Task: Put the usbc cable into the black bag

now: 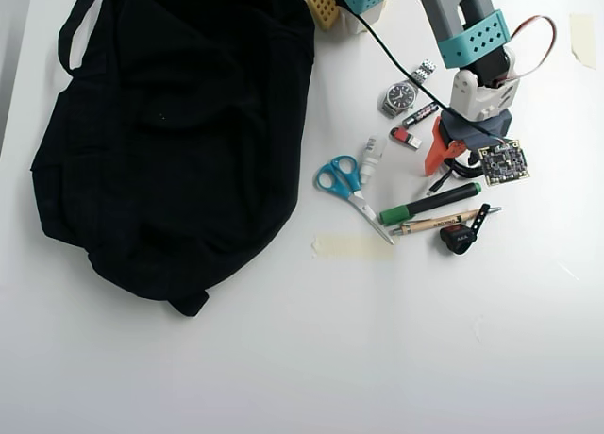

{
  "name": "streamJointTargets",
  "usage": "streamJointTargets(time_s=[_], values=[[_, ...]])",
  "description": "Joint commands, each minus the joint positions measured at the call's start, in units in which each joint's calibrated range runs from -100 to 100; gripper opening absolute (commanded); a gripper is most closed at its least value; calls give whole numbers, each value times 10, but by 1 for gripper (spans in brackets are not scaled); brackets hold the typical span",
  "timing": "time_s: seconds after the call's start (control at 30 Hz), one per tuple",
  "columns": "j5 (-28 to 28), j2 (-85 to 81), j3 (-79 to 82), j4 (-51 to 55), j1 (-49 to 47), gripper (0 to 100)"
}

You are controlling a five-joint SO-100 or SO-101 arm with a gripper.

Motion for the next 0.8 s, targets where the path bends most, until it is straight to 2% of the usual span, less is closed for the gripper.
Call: streamJointTargets(time_s=[0.0, 0.37, 0.77], values=[[-1, 3, -9, 3, 4, 26], [-1, 3, -10, 4, 4, 2], [-5, -11, -49, 92, -1, 2]])
